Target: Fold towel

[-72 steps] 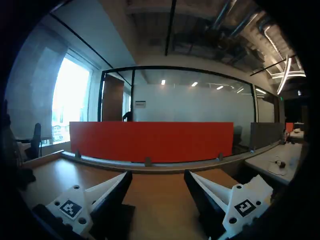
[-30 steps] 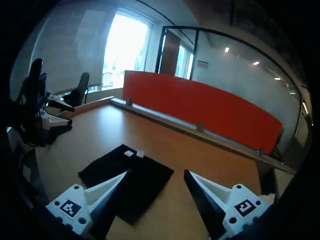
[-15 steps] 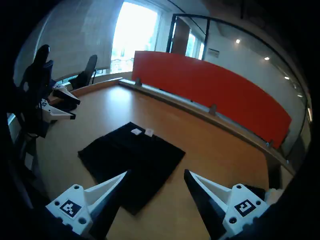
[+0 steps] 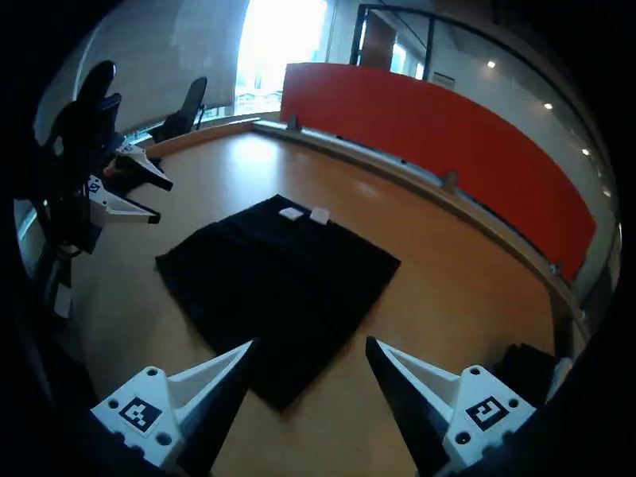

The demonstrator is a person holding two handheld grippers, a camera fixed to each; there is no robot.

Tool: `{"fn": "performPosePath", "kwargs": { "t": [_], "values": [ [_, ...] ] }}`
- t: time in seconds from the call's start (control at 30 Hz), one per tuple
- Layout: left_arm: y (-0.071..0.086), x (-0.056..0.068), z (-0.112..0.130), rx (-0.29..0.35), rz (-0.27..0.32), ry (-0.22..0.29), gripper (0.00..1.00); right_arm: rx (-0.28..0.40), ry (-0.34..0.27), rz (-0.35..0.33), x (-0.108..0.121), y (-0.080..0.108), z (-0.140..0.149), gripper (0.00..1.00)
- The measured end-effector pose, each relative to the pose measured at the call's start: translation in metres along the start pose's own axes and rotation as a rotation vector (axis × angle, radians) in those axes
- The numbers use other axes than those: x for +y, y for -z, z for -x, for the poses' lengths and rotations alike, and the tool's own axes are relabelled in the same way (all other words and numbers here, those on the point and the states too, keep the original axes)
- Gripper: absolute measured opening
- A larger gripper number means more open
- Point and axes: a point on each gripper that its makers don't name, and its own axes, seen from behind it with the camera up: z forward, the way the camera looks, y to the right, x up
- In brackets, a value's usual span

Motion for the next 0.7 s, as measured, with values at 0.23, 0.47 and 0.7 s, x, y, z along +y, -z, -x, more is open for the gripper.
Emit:
{"fn": "performPosePath", "kwargs": {
  "t": [0.23,0.47,0.7],
  "values": [
    [-0.015,0.007,0.027,-0.068,0.032,-0.019,0.94,-0.056,0.005,-0.039,-0.012,-0.016,0.025,1.00],
    [-0.027,0.014,0.049,-0.129,0.067,-0.042,0.94,-0.107,0.010,-0.071,-0.019,-0.026,0.045,1.00],
    [-0.034,0.024,0.068,-0.189,0.103,-0.061,0.94,-0.144,0.012,-0.099,-0.023,-0.032,0.058,1.00]
  ]
}}
